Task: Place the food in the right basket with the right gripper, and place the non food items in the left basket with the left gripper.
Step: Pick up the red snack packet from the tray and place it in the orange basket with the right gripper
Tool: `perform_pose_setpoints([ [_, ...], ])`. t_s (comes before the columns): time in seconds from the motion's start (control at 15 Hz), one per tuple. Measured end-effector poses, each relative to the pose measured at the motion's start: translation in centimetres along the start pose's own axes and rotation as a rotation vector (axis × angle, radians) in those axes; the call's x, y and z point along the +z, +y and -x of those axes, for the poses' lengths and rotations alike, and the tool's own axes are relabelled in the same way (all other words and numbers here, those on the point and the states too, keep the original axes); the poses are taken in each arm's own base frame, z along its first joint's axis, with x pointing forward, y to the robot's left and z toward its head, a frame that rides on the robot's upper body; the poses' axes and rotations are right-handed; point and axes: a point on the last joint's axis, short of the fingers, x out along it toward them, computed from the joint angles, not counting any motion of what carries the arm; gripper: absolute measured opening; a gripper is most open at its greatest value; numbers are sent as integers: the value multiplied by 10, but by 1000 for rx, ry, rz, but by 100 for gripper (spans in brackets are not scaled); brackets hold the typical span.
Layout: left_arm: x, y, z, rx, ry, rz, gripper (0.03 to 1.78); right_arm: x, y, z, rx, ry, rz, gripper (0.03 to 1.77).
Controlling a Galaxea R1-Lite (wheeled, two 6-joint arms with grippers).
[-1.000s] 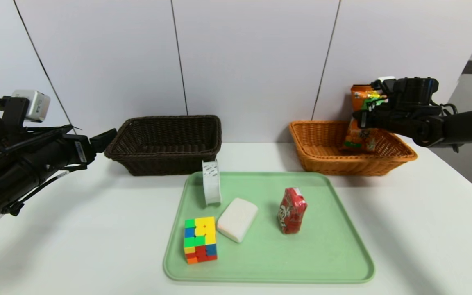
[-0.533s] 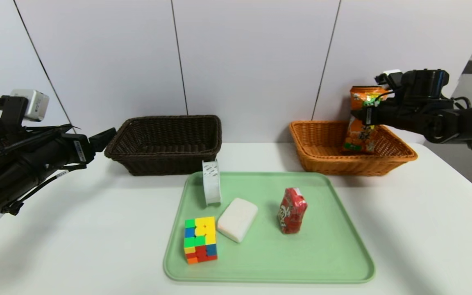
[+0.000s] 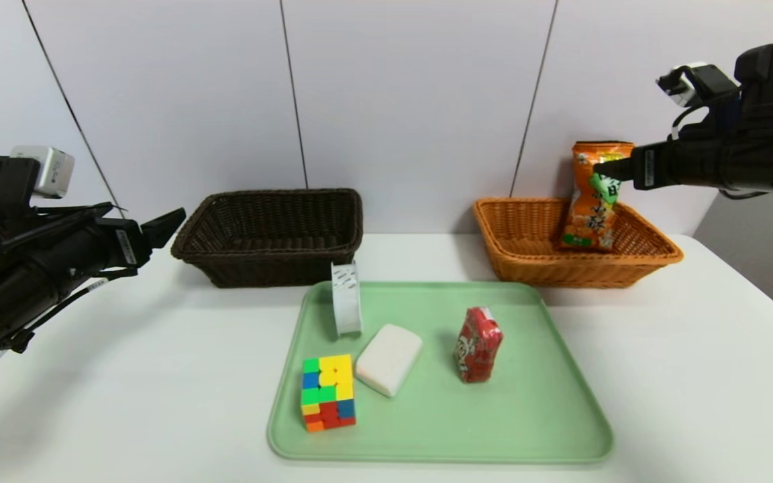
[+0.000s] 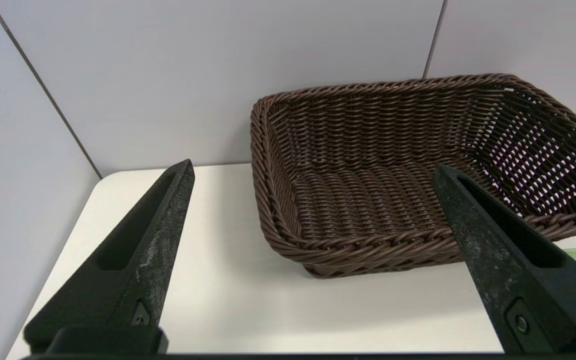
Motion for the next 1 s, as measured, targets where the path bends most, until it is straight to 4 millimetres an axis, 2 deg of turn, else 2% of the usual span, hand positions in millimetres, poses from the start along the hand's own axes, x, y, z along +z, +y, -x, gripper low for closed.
perform_pose_setpoints([
  [0.13,-1,0,1,0,-1,1,169,8,38,37,125,-7,33,163],
  [0.2,-1,0,1,-2,-7,0,169,6,56,54,188,4,50,164],
  [0.33,-3,0,-1,-2,-8,1,169,-11,87,83,307,48,72,165],
  [0.4,-3,0,-2,-3,-15,0,169,-20,96,91,345,70,71,166],
  [0.6,-6,-1,-3,-6,-23,-5,169,-48,109,106,406,150,62,167],
  [0.87,-12,-1,0,-6,0,2,169,-86,118,114,447,256,85,169],
  [1.0,-13,-1,1,-6,5,1,169,-97,126,117,475,278,74,169],
])
